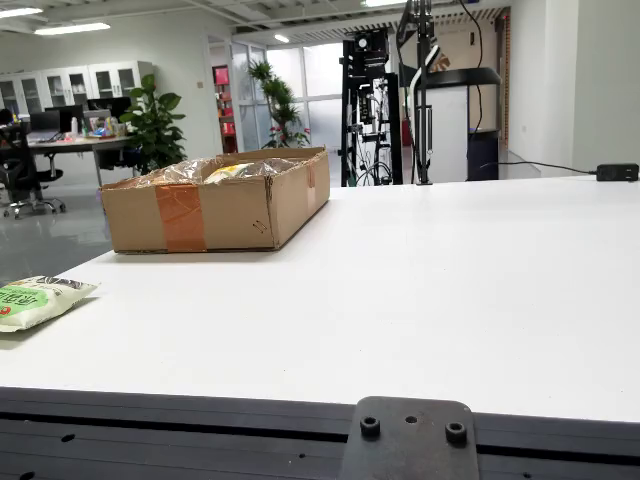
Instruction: Grasp a snack and put it in the bin.
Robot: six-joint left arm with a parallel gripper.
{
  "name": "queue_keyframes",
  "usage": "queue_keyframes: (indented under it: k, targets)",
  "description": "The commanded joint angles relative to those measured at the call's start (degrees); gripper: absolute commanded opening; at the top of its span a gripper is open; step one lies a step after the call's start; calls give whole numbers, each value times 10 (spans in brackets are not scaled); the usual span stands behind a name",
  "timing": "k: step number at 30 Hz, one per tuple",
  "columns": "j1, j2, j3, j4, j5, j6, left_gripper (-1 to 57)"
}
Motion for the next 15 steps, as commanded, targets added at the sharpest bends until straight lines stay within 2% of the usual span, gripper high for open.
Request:
queue_keyframes:
  k: [1, 4, 7, 11, 15]
  targets:
    - [1, 0, 0, 0, -18, 30, 2]
    - [7, 0, 0, 7, -37, 22, 1]
    - [20, 0, 0, 19, -63, -20, 0]
    - [40, 0, -1, 55, -101, -113, -1]
    - [56, 6, -11, 74, -140, -169, -1]
